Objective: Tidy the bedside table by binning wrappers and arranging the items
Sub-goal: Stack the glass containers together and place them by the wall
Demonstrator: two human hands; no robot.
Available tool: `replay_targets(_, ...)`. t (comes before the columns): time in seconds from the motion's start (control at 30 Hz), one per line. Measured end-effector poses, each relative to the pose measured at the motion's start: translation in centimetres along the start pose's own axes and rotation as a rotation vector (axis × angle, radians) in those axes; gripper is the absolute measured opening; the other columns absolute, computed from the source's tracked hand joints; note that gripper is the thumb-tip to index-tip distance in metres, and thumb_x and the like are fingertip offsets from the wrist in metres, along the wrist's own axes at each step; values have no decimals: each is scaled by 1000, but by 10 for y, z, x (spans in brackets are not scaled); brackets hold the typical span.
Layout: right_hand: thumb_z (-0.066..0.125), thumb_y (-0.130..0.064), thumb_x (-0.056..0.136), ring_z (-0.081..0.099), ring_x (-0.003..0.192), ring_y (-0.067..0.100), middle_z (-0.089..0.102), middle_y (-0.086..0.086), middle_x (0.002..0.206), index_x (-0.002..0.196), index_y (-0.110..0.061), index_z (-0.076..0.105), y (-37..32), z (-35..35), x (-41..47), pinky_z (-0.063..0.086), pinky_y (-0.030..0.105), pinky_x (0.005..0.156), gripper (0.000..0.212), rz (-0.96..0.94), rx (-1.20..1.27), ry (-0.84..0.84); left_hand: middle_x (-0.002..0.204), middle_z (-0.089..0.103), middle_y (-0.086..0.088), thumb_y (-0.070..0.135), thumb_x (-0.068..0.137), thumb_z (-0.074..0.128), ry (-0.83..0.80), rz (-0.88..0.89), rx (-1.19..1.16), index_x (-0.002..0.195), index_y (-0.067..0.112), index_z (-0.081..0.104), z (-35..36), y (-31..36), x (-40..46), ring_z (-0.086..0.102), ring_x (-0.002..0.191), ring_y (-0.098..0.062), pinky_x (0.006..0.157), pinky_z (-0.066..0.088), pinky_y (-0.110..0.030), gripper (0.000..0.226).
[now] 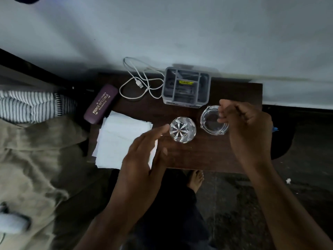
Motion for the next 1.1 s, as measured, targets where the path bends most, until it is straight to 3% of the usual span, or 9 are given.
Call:
replay_targets(0.1,52,-59,97,75,71,6,77,-10,80,83,-39,72,12,5,13,63,45,76,32,92,22,7,130,67,20,28,93,58,61,-232,-374,128,35,63,-4,-23,24,61,121,-2,101,48,-28,36)
replay_targets(0.2,55,-50,99,73,69,12,76,-1,82,79,-30,72,30,17,46,62,53,81,33,210,42,-44,131,68,6,22,97,59,58,-392,-618,127,26,64,2,-43,66,61,124,-10,111,45,-43,31)
replay_targets(0.4,64,-37,96,70,62,6,74,0,78,75,-28,72,42,43,93,65,47,76,24,245,60,-137,148,55,5,41,79,52,-15,-486,-458,145,18,51,22,-54,134,47,136,-7,121,31,-37,70)
replay_targets(0.5,56,-34,100,76,85,29,78,15,92,91,-15,77,49,63,92,60,55,84,30,225,-36,-227,142,59,9,43,82,51,-81,-496,-513,136,23,60,38,-56,138,48,134,-7,122,28,-39,58)
replay_targets(0.57,53,-32,102,75,94,27,79,12,99,108,-13,75,48,69,90,58,54,90,30,161,-90,-239,135,64,10,41,85,50,-130,-470,-499,131,24,64,47,-55,135,53,130,-6,120,31,-39,51)
replay_targets(0.63,58,-24,100,73,100,16,79,8,106,117,-16,73,46,68,90,58,47,95,24,95,-115,-202,141,62,6,38,88,52,-111,-462,-497,141,18,56,51,-58,131,52,133,-7,120,32,-37,57)
replay_targets(0.8,66,-4,90,54,100,-18,72,-1,120,128,-19,66,49,71,90,46,7,95,40,28,-124,-167,153,50,-2,36,92,53,-107,-480,-480,147,12,48,48,-60,127,43,144,-15,123,28,-40,61)
replay_targets(1.03,67,0,90,63,119,10,66,9,131,133,-10,61,44,95,92,51,31,106,45,17,-129,-227,154,45,-13,44,85,52,-90,-498,-466,143,11,51,30,-71,128,37,146,-29,123,27,-48,67)
replay_targets(1.1,68,0,90,63,121,13,65,9,132,134,-10,61,41,100,93,51,32,106,45,4,-135,-243,152,51,-3,44,85,53,-91,-504,-480,144,13,51,27,-76,130,45,142,-18,122,29,-42,67)
Point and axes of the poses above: each hand's wrist, its own x-axis towards the middle knuckle, its own z-axis out of the palm, y = z × x, the point moved 7 cm from there along x, towards the middle knuckle
